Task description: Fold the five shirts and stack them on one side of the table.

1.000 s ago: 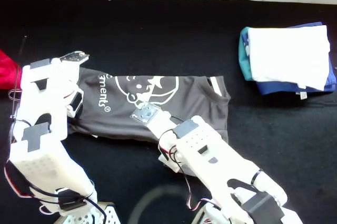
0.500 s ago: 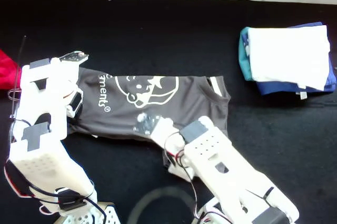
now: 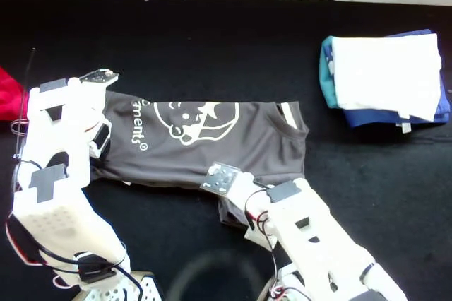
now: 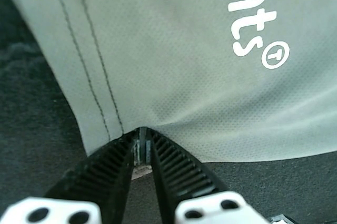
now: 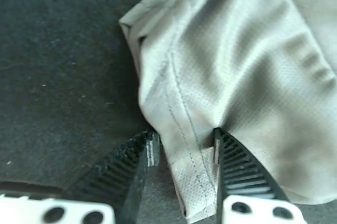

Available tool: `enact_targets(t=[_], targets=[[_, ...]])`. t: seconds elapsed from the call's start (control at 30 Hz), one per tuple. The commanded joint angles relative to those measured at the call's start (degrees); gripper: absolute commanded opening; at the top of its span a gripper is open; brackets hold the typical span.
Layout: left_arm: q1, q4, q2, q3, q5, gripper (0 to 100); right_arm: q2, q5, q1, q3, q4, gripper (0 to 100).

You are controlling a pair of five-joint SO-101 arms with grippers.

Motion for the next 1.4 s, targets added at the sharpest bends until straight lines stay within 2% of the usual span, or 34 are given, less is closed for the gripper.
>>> enact_targets(t=[0.0,0.07,0.13,0.33,0.5,0.7,0.8,1.23,1.37], targets=[[-0.4,0.1,0.2,-1.5,0.3,2,8.2,0.8,2.5,-2.9,-0.8,18.5],[-0.5,0.1,0.1,-1.5,0.3,2,11.1,0.7,2.4,-5.4,-0.4,11.9],[-0.6,0.1,0.1,-1.5,0.3,2,13.3,0.7,2.4,-7.3,-0.2,0.7],[-0.7,0.2,0.1,-1.5,0.3,2,9.2,0.4,2.6,-9.0,0.0,0.5],[-0.7,0.2,0.1,-1.5,0.3,2,0.7,0.5,2.7,-12.5,8.3,0.5],[-0.6,0.2,0.1,-1.5,0.3,2,-0.4,0.5,10.7,-26.7,13.2,0.5],[-0.6,0.2,0.1,-1.5,0.3,2,3.9,0.5,13.1,-35.6,12.9,0.5],[-0.5,0.1,0.1,-1.7,0.3,2,41.7,0.2,11.4,-72.8,15.5,1.6],[-0.5,-0.2,0.1,-1.7,0.3,2,47.8,-6.1,10.4,-81.5,17.5,13.7]])
